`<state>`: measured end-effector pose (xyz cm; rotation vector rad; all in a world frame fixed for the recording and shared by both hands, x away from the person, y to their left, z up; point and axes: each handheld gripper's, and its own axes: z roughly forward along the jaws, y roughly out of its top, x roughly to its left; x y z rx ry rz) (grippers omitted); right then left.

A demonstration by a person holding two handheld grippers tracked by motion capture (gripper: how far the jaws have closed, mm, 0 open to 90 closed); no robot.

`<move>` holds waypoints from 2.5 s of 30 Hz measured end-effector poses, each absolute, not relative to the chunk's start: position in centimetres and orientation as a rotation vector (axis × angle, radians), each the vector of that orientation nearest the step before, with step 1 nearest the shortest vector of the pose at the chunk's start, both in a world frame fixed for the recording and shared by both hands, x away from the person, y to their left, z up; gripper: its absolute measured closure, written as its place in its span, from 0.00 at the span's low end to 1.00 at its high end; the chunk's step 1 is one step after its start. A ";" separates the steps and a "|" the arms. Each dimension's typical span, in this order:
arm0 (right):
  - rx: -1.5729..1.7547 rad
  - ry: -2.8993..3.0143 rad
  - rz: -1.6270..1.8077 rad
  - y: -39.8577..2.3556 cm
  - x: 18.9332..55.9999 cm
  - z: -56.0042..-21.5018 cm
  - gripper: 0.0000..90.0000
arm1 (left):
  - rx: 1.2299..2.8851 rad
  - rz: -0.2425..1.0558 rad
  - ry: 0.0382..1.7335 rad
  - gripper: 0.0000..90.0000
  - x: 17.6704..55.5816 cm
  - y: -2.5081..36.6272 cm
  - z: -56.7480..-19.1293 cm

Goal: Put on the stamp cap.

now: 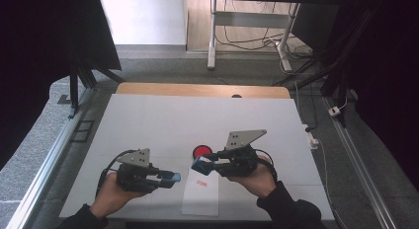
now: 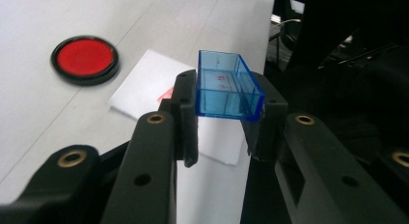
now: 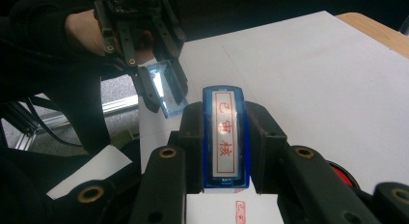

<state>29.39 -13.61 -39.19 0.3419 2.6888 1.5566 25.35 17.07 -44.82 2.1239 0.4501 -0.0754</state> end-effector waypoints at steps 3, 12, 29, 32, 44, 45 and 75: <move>0.328 2.687 1.566 -13.6 29.3 -39.1 0.79 | 2.120 -0.093 0.423 0.76 25.7 16.6 -44.8; 0.288 2.684 1.611 -13.6 29.1 -38.8 0.79 | 2.115 -0.128 0.333 0.76 26.9 14.9 -44.7; 0.209 2.726 1.649 -13.0 28.7 -38.9 0.79 | 2.120 -0.211 0.197 0.76 28.5 12.5 -45.0; 0.196 2.735 1.646 -12.8 28.6 -39.0 0.79 | 2.118 -0.216 0.180 0.76 28.5 12.4 -45.0; 0.165 2.749 1.643 -12.6 28.5 -39.1 0.79 | 2.115 -0.233 0.158 0.76 28.6 12.4 -45.1; 0.162 2.748 1.643 -12.6 28.4 -39.1 0.79 | 2.118 -0.232 0.149 0.76 28.6 12.4 -45.1; 0.161 2.709 1.669 -12.7 28.5 -39.1 0.79 | 2.060 -0.147 0.183 0.66 28.2 12.9 -44.5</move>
